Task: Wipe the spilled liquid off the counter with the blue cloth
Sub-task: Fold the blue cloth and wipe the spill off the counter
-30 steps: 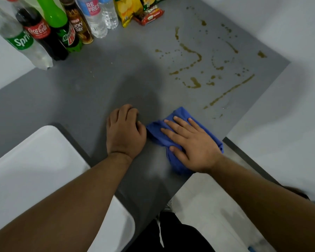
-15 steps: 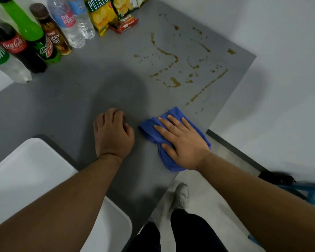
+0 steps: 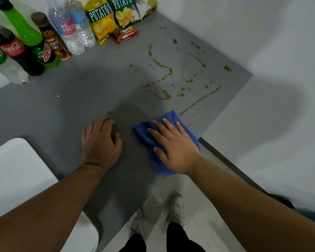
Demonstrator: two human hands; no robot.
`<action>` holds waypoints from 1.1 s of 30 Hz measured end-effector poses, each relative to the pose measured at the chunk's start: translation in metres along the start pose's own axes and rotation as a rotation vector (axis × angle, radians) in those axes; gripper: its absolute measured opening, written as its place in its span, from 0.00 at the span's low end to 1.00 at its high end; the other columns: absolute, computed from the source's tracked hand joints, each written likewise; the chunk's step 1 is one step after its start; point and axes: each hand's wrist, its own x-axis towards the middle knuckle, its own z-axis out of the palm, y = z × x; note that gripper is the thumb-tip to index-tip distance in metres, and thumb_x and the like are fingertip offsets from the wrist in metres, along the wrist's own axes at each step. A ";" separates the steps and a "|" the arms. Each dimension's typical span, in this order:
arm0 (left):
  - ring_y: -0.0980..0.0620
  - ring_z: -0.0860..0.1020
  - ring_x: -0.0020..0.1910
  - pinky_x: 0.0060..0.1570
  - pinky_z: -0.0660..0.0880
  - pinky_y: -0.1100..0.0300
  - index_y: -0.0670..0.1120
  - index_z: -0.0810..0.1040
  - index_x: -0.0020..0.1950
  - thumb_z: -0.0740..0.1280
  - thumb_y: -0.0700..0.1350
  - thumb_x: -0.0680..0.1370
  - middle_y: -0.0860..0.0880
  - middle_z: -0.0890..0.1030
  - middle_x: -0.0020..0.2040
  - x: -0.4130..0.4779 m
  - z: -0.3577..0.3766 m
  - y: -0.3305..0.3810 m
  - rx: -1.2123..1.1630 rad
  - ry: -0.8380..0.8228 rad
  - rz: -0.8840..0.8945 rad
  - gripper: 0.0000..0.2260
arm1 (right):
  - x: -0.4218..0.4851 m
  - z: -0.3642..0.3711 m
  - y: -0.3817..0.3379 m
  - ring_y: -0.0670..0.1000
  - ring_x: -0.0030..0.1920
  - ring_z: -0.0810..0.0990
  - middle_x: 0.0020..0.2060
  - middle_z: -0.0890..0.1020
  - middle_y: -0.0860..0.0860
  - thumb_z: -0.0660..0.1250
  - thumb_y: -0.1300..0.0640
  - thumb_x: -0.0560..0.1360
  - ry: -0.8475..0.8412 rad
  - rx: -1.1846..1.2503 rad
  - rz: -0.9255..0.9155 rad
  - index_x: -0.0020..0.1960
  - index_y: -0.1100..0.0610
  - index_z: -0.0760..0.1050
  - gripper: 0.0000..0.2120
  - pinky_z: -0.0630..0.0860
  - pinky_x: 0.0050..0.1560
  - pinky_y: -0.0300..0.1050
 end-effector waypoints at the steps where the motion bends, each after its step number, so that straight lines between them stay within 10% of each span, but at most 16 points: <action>1: 0.35 0.76 0.62 0.66 0.72 0.40 0.40 0.78 0.63 0.64 0.47 0.76 0.40 0.79 0.66 -0.001 0.001 0.010 -0.017 -0.005 0.031 0.18 | -0.006 -0.002 0.009 0.54 0.84 0.49 0.83 0.57 0.47 0.52 0.41 0.84 -0.004 0.006 -0.042 0.83 0.47 0.58 0.28 0.44 0.82 0.61; 11: 0.39 0.75 0.66 0.71 0.68 0.44 0.43 0.78 0.64 0.67 0.46 0.77 0.43 0.78 0.68 0.029 0.034 0.094 -0.136 -0.110 0.039 0.16 | 0.025 -0.008 0.034 0.56 0.83 0.47 0.84 0.54 0.47 0.48 0.41 0.84 0.027 -0.016 0.168 0.84 0.46 0.54 0.29 0.42 0.81 0.65; 19: 0.41 0.76 0.65 0.67 0.72 0.45 0.43 0.79 0.65 0.64 0.50 0.80 0.45 0.78 0.68 0.024 0.039 0.092 -0.089 -0.054 0.070 0.18 | -0.008 -0.017 0.088 0.53 0.83 0.51 0.83 0.58 0.46 0.49 0.39 0.84 -0.021 -0.032 -0.099 0.83 0.46 0.59 0.29 0.47 0.81 0.64; 26: 0.43 0.75 0.65 0.67 0.72 0.45 0.46 0.78 0.66 0.64 0.53 0.79 0.47 0.77 0.69 0.023 0.044 0.093 -0.017 -0.061 0.081 0.18 | 0.039 -0.018 0.081 0.55 0.84 0.46 0.84 0.54 0.47 0.42 0.38 0.83 0.010 -0.055 0.161 0.84 0.46 0.52 0.32 0.39 0.81 0.65; 33: 0.43 0.74 0.66 0.64 0.73 0.46 0.48 0.78 0.66 0.64 0.53 0.78 0.48 0.77 0.69 0.024 0.045 0.094 -0.012 -0.037 0.068 0.19 | 0.000 -0.025 0.107 0.55 0.83 0.53 0.83 0.59 0.48 0.50 0.41 0.85 -0.017 -0.007 -0.148 0.83 0.49 0.59 0.29 0.49 0.81 0.65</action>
